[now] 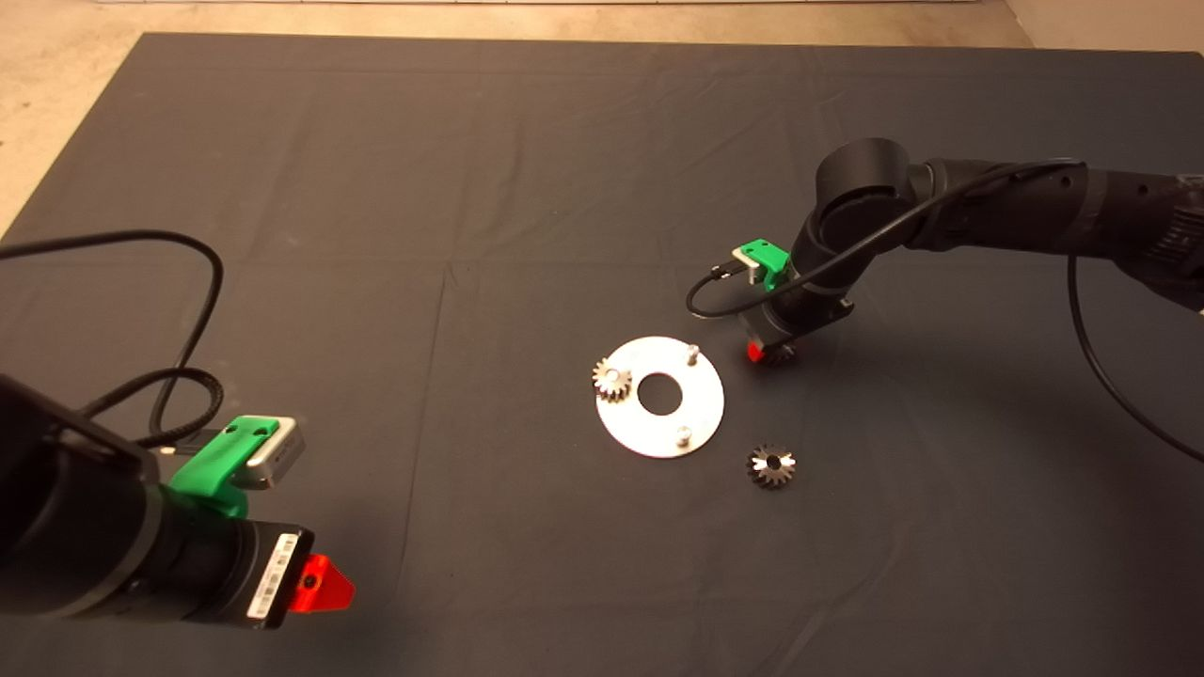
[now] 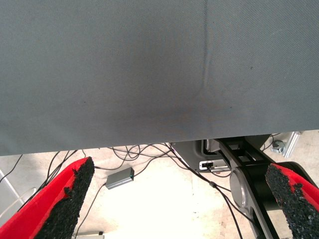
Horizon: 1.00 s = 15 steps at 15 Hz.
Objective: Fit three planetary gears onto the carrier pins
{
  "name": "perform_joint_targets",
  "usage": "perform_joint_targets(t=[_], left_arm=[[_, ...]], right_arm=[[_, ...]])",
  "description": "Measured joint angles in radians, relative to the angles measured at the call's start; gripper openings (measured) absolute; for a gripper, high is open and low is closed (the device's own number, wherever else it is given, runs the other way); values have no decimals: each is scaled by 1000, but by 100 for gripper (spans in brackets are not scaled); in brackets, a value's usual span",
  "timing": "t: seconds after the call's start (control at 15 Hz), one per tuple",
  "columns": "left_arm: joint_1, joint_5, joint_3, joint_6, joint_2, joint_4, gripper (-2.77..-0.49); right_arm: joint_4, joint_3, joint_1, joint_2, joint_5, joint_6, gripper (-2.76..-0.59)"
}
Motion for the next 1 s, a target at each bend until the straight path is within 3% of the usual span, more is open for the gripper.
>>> perform_joint_targets(t=[0.27,0.53,1.0], left_arm=[[0,0,0,0,0,-2,-78],[0,0,0,0,0,-3,-78],[0,0,0,0,0,-3,-78]], right_arm=[[0,0,0,0,0,11,-222],[6,0,0,0,-1,67,-224],[25,26,6,11,-9,118,-228]])
